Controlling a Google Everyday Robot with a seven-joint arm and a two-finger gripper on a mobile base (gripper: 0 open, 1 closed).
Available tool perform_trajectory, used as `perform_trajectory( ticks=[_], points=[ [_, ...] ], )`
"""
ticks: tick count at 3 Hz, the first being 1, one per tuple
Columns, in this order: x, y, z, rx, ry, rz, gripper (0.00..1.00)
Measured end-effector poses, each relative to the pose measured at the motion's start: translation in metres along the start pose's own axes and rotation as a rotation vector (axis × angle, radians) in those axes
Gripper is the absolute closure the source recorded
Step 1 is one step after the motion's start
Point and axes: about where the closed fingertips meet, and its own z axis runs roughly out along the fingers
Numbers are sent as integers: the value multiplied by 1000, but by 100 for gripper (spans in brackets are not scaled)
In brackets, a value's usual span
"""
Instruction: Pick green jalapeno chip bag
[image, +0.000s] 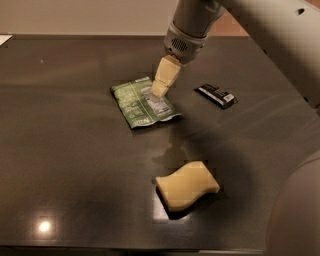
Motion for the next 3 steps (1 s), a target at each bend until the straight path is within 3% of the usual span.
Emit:
perform_trajectory(
  ticks=[3],
  points=[
    [-59,-4,47,38,-12,50,0]
  ],
)
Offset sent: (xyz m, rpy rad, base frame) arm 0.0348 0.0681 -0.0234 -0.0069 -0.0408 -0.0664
